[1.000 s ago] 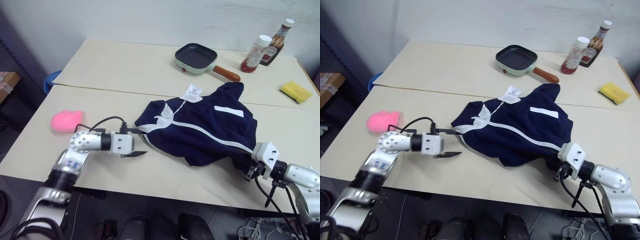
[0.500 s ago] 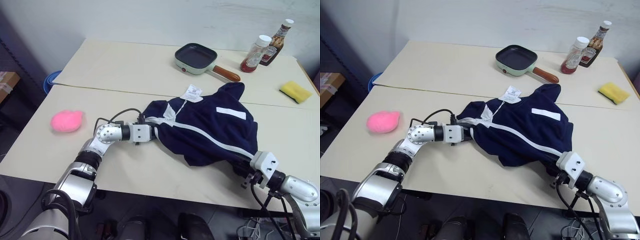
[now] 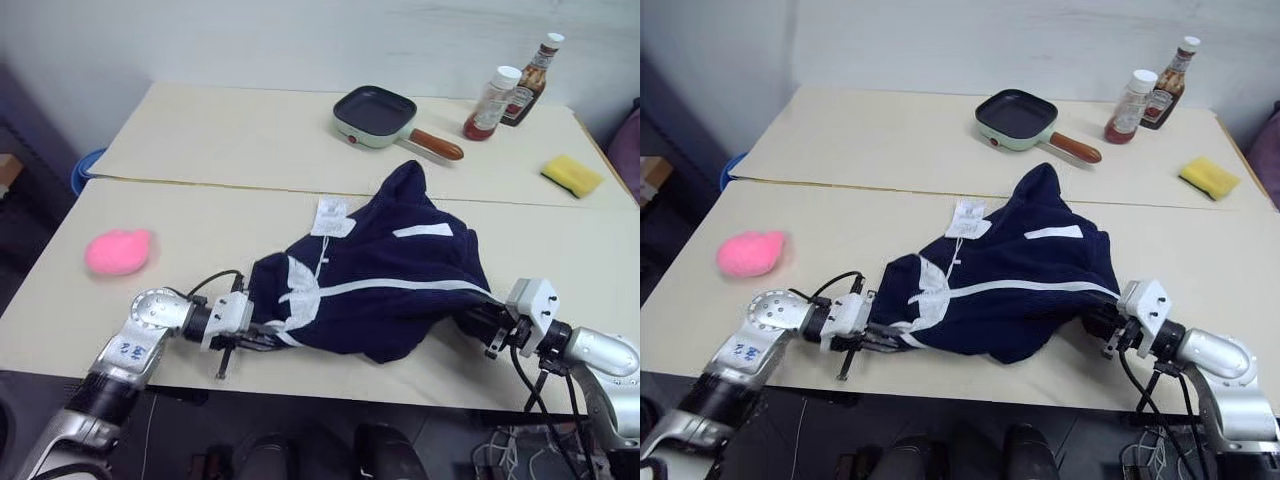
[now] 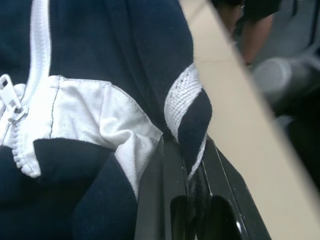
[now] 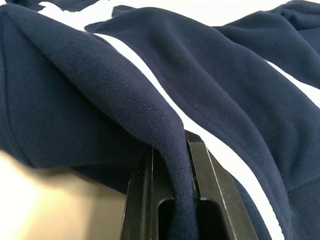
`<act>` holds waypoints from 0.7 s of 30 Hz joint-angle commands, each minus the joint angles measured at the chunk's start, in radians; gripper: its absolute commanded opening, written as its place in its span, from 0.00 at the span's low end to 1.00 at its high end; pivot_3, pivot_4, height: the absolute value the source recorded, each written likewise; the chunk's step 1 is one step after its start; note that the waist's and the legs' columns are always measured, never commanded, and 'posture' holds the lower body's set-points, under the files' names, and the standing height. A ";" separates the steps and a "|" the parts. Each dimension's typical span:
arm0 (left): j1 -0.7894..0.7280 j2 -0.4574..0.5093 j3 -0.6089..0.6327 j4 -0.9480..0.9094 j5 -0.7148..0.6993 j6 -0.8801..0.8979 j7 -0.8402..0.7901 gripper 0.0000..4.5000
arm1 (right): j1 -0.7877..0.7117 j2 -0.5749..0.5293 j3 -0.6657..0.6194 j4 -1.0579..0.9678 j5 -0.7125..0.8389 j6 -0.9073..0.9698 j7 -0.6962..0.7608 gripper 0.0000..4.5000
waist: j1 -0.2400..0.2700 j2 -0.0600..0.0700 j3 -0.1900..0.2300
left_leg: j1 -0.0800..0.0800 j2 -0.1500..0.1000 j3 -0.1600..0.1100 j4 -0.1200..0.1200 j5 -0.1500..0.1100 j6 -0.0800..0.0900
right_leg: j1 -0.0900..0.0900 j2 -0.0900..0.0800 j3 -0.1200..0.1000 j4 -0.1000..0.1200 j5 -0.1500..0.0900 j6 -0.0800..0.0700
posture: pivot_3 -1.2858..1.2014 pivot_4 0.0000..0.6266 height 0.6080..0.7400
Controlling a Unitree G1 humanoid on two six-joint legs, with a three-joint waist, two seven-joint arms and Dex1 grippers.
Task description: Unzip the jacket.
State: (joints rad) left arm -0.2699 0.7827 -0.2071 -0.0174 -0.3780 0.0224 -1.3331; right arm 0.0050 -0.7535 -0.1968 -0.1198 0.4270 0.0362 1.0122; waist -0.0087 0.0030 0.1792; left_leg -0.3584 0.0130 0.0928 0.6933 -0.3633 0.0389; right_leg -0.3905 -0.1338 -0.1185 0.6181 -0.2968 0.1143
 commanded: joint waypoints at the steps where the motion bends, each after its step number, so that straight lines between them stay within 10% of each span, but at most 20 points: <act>1: 0.055 0.030 0.033 -0.104 -0.010 0.040 0.011 0.00 | 0.036 -0.083 -0.006 -0.090 0.066 0.125 0.073 0.00 | 0.010 0.000 0.000 | 0.000 0.000 0.000 0.000 0.000 0.000 | 0.000 -0.001 0.001 0.000 0.000 0.000 | 0.52 0.24 1.00; 8: 0.126 0.035 0.068 -0.127 0.063 -0.031 0.061 0.00 | 0.263 -0.165 -0.047 -0.254 0.054 0.173 0.145 0.00 | 0.032 0.001 0.000 | -0.001 0.000 0.000 0.000 -0.003 0.000 | 0.000 0.001 0.000 -0.004 0.000 0.000 | 0.52 0.24 1.00; 12: 0.149 0.050 0.076 -0.142 0.022 0.025 0.033 0.00 | 0.357 -0.139 -0.077 -0.318 0.122 0.240 0.134 0.26 | 0.032 0.001 0.000 | -0.001 0.000 0.002 0.000 -0.003 0.000 | 0.000 0.002 0.001 -0.006 0.000 0.000 | 0.52 0.24 1.00; 21: 0.088 0.126 0.240 -0.131 -0.194 0.383 0.053 0.57 | 0.393 -0.188 -0.352 -0.435 0.505 0.534 0.093 0.93 | 0.031 0.001 0.000 | -0.001 0.002 0.001 0.000 -0.003 0.000 | 0.000 0.000 0.002 -0.006 0.000 0.000 | 0.52 0.24 1.00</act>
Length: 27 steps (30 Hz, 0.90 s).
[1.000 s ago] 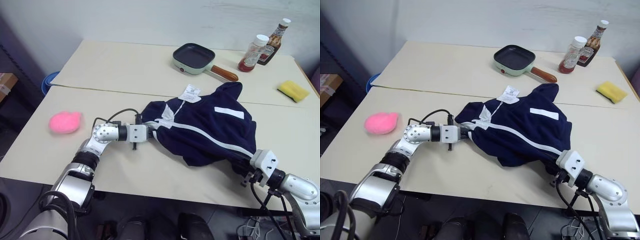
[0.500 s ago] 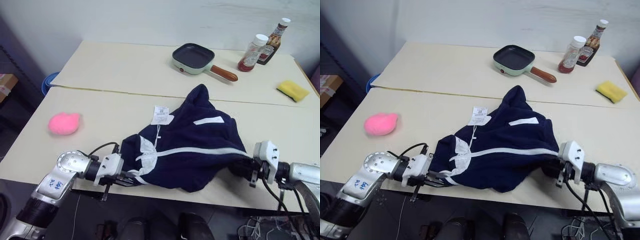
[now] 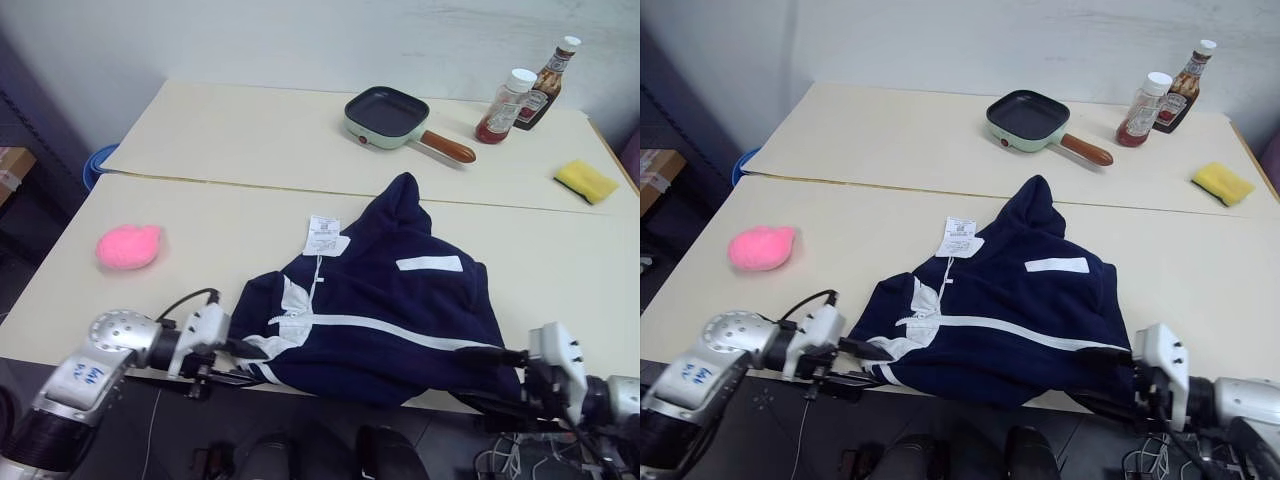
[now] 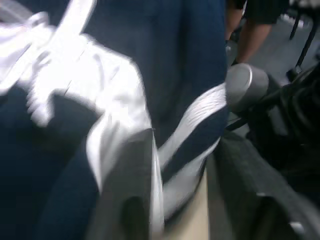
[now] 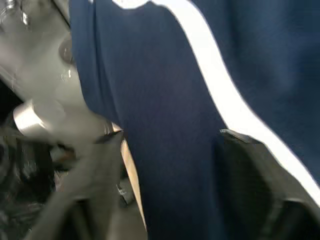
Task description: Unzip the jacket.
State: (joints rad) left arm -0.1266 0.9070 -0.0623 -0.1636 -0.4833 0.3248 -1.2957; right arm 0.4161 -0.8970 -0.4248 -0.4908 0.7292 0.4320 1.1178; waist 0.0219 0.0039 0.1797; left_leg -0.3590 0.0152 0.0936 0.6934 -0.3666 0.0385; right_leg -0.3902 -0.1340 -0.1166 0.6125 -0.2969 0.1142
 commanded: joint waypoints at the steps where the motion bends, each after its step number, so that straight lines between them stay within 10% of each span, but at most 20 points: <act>1: -0.076 -0.007 0.116 0.030 -0.103 0.098 0.029 0.58 | -0.031 -0.055 -0.149 -0.068 0.256 0.177 -0.019 1.00 | 0.001 0.000 0.000 | 0.000 0.000 0.000 0.000 0.000 0.000 | 0.000 0.000 0.000 0.000 0.000 0.000 | 0.52 0.24 1.00; 4: -0.171 -0.048 0.147 0.082 -0.120 0.142 0.080 0.63 | -0.094 -0.067 -0.180 -0.061 0.348 0.243 -0.061 1.00 | 0.003 -0.001 0.000 | 0.000 0.000 -0.001 0.000 0.000 0.000 | 0.000 -0.001 0.000 -0.001 0.000 0.000 | 0.52 0.24 1.00; 10: -0.482 -0.266 0.056 0.328 0.022 0.156 0.287 0.97 | -0.333 0.096 -0.027 0.046 -0.038 -0.164 -0.123 1.00 | 0.008 -0.003 0.000 | -0.001 -0.005 0.000 0.001 0.000 0.001 | 0.000 0.004 -0.001 0.003 0.001 0.001 | 0.52 0.24 1.00; 27: -0.800 -0.488 -0.147 0.952 0.479 -0.565 0.434 0.97 | -0.219 0.217 0.015 0.009 -0.188 -0.350 -0.186 1.00 | 0.006 -0.004 0.001 | -0.010 -0.008 0.000 0.006 0.002 0.004 | -0.006 0.003 -0.010 0.005 0.002 0.005 | 0.52 0.24 1.00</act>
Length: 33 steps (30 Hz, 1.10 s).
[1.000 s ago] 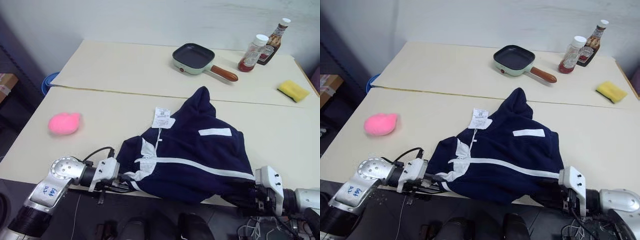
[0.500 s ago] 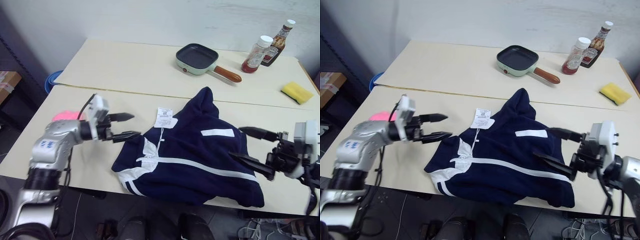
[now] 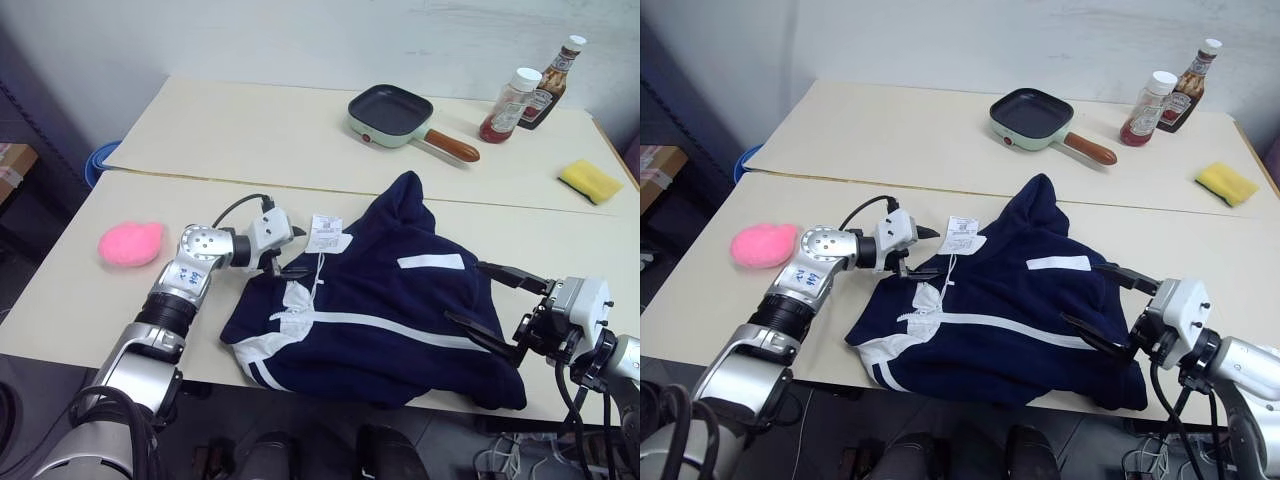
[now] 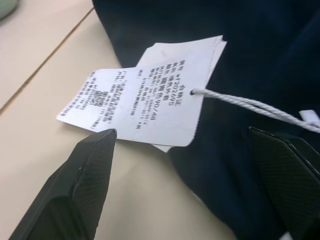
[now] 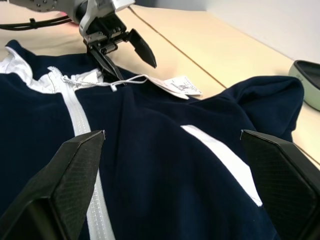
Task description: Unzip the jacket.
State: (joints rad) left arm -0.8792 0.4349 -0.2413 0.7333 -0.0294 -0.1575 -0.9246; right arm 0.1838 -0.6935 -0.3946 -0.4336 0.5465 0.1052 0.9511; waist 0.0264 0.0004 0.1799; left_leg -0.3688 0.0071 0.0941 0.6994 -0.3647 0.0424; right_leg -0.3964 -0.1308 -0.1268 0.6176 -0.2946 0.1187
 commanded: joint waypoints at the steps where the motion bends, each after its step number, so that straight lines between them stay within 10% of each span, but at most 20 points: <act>1: -0.060 -0.026 0.040 0.081 0.027 -0.098 0.079 0.97 | 0.017 0.016 -0.014 -0.053 -0.005 -0.022 -0.026 1.00 | 0.002 -0.001 0.000 | 0.000 0.000 0.000 0.000 0.000 0.000 | 0.000 0.000 0.000 0.000 0.000 0.000 | 0.52 0.24 1.00; 11: -0.123 -0.112 0.061 0.230 0.070 -0.188 0.125 0.97 | 0.045 0.023 -0.003 -0.076 -0.006 -0.008 -0.056 1.00 | 0.001 -0.001 0.001 | -0.001 -0.001 -0.001 0.000 0.000 0.001 | 0.000 -0.001 -0.002 0.000 0.000 0.001 | 0.52 0.24 1.00; 25: -0.065 -0.157 0.249 0.145 -0.151 -0.175 -0.042 0.04 | 0.091 0.036 -0.018 -0.113 -0.023 -0.021 -0.111 1.00 | -0.001 -0.001 0.001 | -0.001 -0.001 -0.001 0.000 0.000 0.001 | 0.000 -0.001 -0.002 0.000 0.000 0.001 | 0.52 0.24 1.00; 33: 0.065 -0.176 0.159 -0.182 -0.255 -0.162 -0.374 0.01 | 0.196 0.022 -0.056 -0.194 0.019 0.034 -0.111 1.00 | 0.001 -0.001 0.000 | 0.000 -0.001 -0.002 0.000 0.000 0.001 | 0.001 -0.001 -0.002 0.000 0.000 0.001 | 0.52 0.24 1.00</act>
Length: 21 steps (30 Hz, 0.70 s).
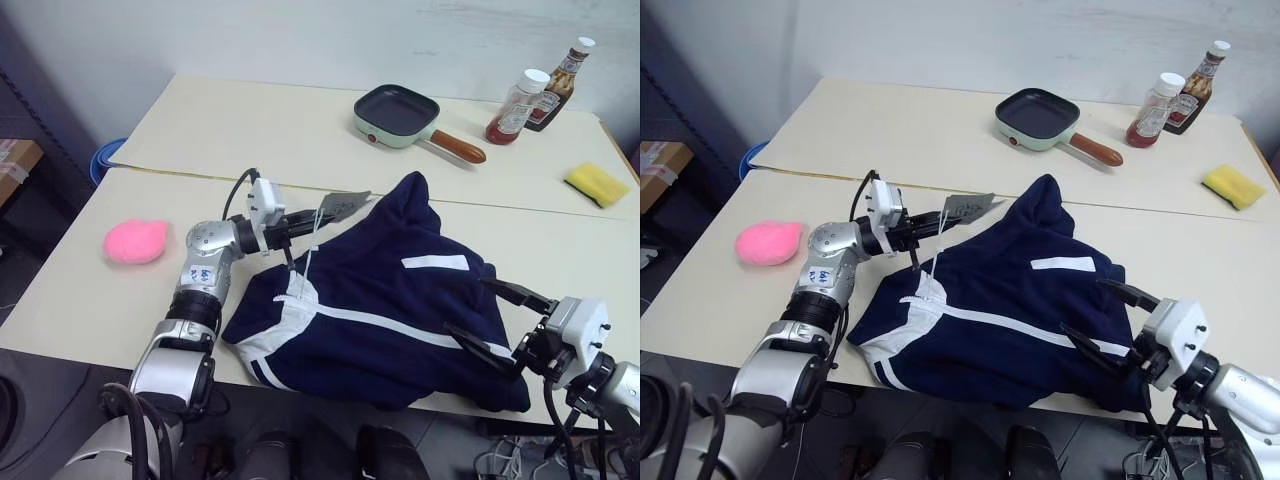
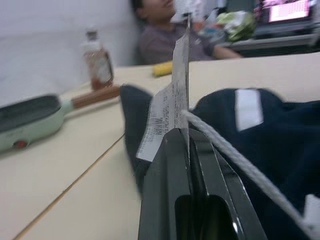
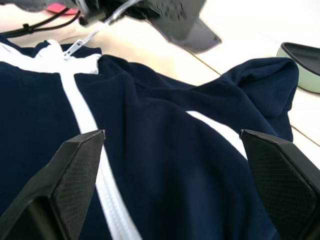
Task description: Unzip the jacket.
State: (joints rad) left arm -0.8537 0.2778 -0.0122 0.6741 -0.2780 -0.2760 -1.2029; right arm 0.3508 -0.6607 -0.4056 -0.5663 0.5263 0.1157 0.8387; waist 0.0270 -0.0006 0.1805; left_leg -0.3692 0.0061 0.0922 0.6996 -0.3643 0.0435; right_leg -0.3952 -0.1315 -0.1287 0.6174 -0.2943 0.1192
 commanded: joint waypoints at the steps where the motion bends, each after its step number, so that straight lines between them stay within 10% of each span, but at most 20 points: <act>1: 0.058 -0.027 -0.095 -0.155 0.000 -0.054 -0.115 0.01 | 0.042 -0.017 -0.046 -0.071 0.046 0.037 0.004 1.00 | 0.000 0.000 0.000 | 0.000 0.000 0.000 0.000 0.000 0.000 | 0.000 0.000 0.000 0.000 0.000 0.000 | 0.52 0.24 1.00; 9: 0.151 -0.029 -0.220 -0.213 0.070 -0.064 -0.156 0.05 | 0.061 -0.041 -0.032 -0.096 0.045 0.095 0.005 1.00 | -0.002 0.000 0.000 | 0.001 0.001 0.000 0.000 0.000 0.000 | 0.001 0.001 0.001 -0.001 0.000 0.000 | 0.52 0.24 1.00; 21: 0.203 0.043 -0.229 -0.292 0.063 0.025 -0.151 0.83 | -0.169 -0.117 0.351 -0.047 -0.329 -0.020 0.011 1.00 | -0.003 0.000 0.000 | 0.001 0.002 0.000 0.001 0.000 0.000 | 0.001 0.000 0.001 -0.001 0.000 0.000 | 0.52 0.24 1.00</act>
State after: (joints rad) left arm -0.6529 0.3173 -0.2439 0.4249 -0.2102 -0.2562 -1.3554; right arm 0.1981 -0.7609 -0.1021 -0.6276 0.2842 0.1664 0.8429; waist 0.0239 -0.0001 0.1802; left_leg -0.3686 0.0076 0.0920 0.7010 -0.3643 0.0435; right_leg -0.3945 -0.1312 -0.1278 0.6165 -0.2943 0.1191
